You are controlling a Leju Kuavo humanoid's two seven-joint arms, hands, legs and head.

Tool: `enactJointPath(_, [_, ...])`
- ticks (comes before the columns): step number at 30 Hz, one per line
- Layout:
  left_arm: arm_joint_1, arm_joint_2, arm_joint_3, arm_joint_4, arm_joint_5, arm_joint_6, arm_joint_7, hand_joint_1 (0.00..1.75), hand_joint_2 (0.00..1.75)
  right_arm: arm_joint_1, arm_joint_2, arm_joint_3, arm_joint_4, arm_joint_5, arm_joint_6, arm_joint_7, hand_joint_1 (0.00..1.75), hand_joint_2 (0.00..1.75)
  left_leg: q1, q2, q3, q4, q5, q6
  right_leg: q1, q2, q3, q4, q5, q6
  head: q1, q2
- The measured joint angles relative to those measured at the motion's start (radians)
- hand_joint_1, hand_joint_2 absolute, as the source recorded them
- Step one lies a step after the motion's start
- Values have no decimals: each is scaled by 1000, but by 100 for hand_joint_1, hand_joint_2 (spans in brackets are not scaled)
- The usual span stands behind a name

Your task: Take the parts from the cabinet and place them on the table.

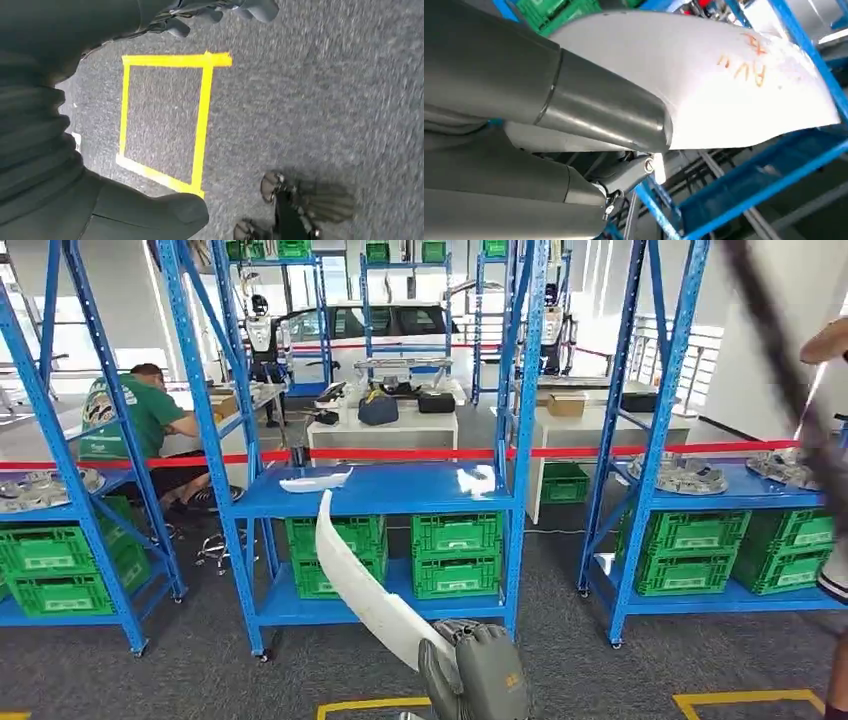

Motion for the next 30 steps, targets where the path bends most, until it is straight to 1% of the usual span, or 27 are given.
enactJointPath(1, [2, -1, 0, 0, 0, 0, 0, 0, 175, 3, -1, 0, 1, 0, 0, 0, 175, 0, 0, 0, -4, -3, 4, -3, 1, 0, -2, 1, 3, -4, -1, 0])
enactJointPath(3, [3, 0, 0, 0, 0, 0, 0, 0, 175, 7, -2, -1, 4, 0, -1, 0, 175, 0, 1, 0, -4, -10, 21, 1, 3, 0, -4, 3, 8, -10, -1, 0])
enactJointPath(4, [4, 0, 0, 0, 0, 0, 0, 0, 175, 7, -3, -2, 5, 1, -1, 0, 175, 0, 1, -1, 2, -15, 51, 1, 4, 0, -9, 6, 11, -13, -1, 0])
enactJointPath(5, [4, 0, 0, 0, 0, -3, 1, 0, 175, 8, -3, -2, 6, 8, -3, -1, 175, 0, 2, -2, -2, -19, 73, -15, 4, 0, -14, 10, 12, -15, -1, 0])
enactJointPath(6, [3, 0, 0, 0, -1, -10, 2, 0, 175, 8, -4, -2, 8, 16, -4, -2, 175, 0, 3, -2, -3, -22, 70, -29, 4, 0, -20, 13, 15, -15, -1, 0])
enactJointPath(7, [3, 0, 0, 0, -5, -21, 7, 0, 175, 8, -4, -2, 9, 27, -8, -3, 175, 0, 3, -3, -6, -21, 77, -35, 3, 0, -23, 16, 15, -15, -1, 0])
enactJointPath(10, [3, 0, -8, 0, -11, -35, 9, 0, 175, 8, -6, -2, 9, 48, -14, 10, 175, 0, 3, -3, -9, -21, 77, -35, 4, 0, -27, 17, 17, -16, -1, 0])
enactJointPath(11, [2, 1, -8, -1, -8, -35, 9, 0, 175, 8, -6, -2, 9, 55, -7, 20, 175, 0, 1, -3, -19, -18, 73, -34, -5, -3, -23, 9, 20, -10, -1, 0])
enactJointPath(12, [2, 2, -8, -1, 0, -35, 9, 0, 175, 7, -6, -2, 7, 66, 1, 28, 175, 0, -3, -6, -16, -26, 73, -21, -5, -7, -19, 3, 22, -4, -3, 0])
enactJointPath(13, [1, 3, -8, -1, 3, -33, 11, 0, 175, 7, -6, -2, 4, 74, 5, 32, 175, 0, -3, -8, 3, -51, 79, -8, 1, -9, -9, -14, 28, 4, -4, 0])
enactJointPath(14, [0, 0, -8, 0, 3, -32, 15, 0, 175, 8, -9, -2, 2, 81, 5, 34, 175, 0, 14, -12, 25, -87, 100, -6, -1, -7, -7, 2, 26, 4, -5, 0])
enactJointPath(15, [-1, -2, -8, 0, 3, -29, 23, 0, 175, 4, -12, -2, 2, 87, 3, 34, 175, 0, 14, -13, 31, -102, 107, 0, 2, -4, -21, 28, -8, 9, -4, 0])
enactJointPath(16, [-3, -2, -8, 0, 0, -27, 32, 0, 175, -1, -16, -2, 2, 89, 0, 34, 175, 0, 17, -17, 25, -102, 117, -2, -1, 0, -47, 88, -57, 14, -3, 0])
enactJointPath(17, [-4, -2, -8, 0, -1, -24, 38, 0, 175, 0, -22, -2, 2, 89, -2, 34, 175, 0, 20, -23, 17, -101, 120, -7, -7, 1, -79, 161, -102, 21, -3, 0])
enactJointPath(18, [-4, -4, -8, 0, -1, -23, 43, 0, 175, 2, -27, -2, 3, 89, -2, 34, 175, 0, 23, -31, 8, -100, 124, -12, -15, 1, -110, 231, -138, 28, -2, 0])
enactJointPath(19, [-4, -5, -8, 0, -1, -22, 46, 0, 175, 5, -32, -2, 5, 89, -2, 35, 175, 0, 27, -39, -3, -96, 128, -19, -21, 1, -125, 266, -149, 36, -3, 0])
enactJointPath(20, [-2, -6, -8, 0, 2, -22, 47, 0, 175, 10, -32, -2, 5, 91, -2, 34, 175, 0, 34, -47, -17, -89, 133, -27, -28, 1, -115, 254, -134, 43, -2, 0])
enactJointPath(21, [-3, -8, -8, 0, 2, -22, 47, 0, 175, 14, -32, -2, 5, 94, -4, 32, 175, 0, 42, -55, -33, -77, 138, -36, -37, 1, -81, 195, -101, 52, -2, 0])
enactJointPath(22, [-4, -10, -8, 0, 0, -23, 47, 0, 175, 18, -32, -2, 5, 98, -6, 31, 175, 0, 51, -65, -52, -59, 139, -46, -46, 7, -32, 110, -66, 63, -3, 0])
enactJointPath(23, [-7, -11, -8, 0, -4, -24, 48, 0, 175, 21, -33, -2, 5, 101, -9, 28, 175, 0, 57, -76, -75, -32, 138, -60, -60, 29, 14, 21, -46, 77, -2, 0])
enactJointPath(24, [-6, -10, -8, -1, -5, -24, 48, 0, 175, 30, -33, -2, 5, 101, -11, 27, 175, 0, 56, -81, -79, -23, 139, -68, -50, 49, -1, 63, -59, 79, -2, 0])
enactJointPath(25, [-4, 0, -8, -5, -5, -23, 48, 0, 175, 40, -33, 1, 1, 104, -17, 21, 175, 0, 50, -94, -93, 3, 126, -85, -51, 83, -19, 69, -58, 53, 7, 0])
enactJointPath(26, [-4, -6, -8, -4, -3, -19, 48, 0, 175, 47, -37, 0, -1, 105, -18, 21, 175, 0, 47, -99, -96, -1, 131, -87, -52, 65, -22, 82, -59, 36, -14, 0])
enactJointPath(27, [-3, -6, -8, -4, -1, -16, 48, 0, 175, 47, -36, 1, -2, 106, -20, 18, 175, 0, 49, -104, -100, -8, 133, -91, -50, 56, -23, 89, -60, 25, -11, 0])
enactJointPath(28, [1, -5, -8, -3, -1, -13, 51, 0, 175, 44, -36, 1, -2, 108, -22, 16, 175, 0, 50, -107, -101, -19, 139, -94, -48, 45, -25, 93, -56, 17, -12, 0])
enactJointPath(29, [2, -6, -8, -2, -1, -12, 55, 0, 175, 41, -34, 1, -2, 108, -24, 16, 175, 0, 55, -110, -106, -20, 149, -99, -49, 33, -35, 92, -48, 6, -13, 0])
enactJointPath(30, [3, -6, -8, -1, -1, -11, 58, 0, 175, 40, -33, 1, -2, 108, -24, 16, 175, 0, 52, -79, -116, -3, 130, -92, -45, 24, -37, 91, -38, -1, -15, 0])
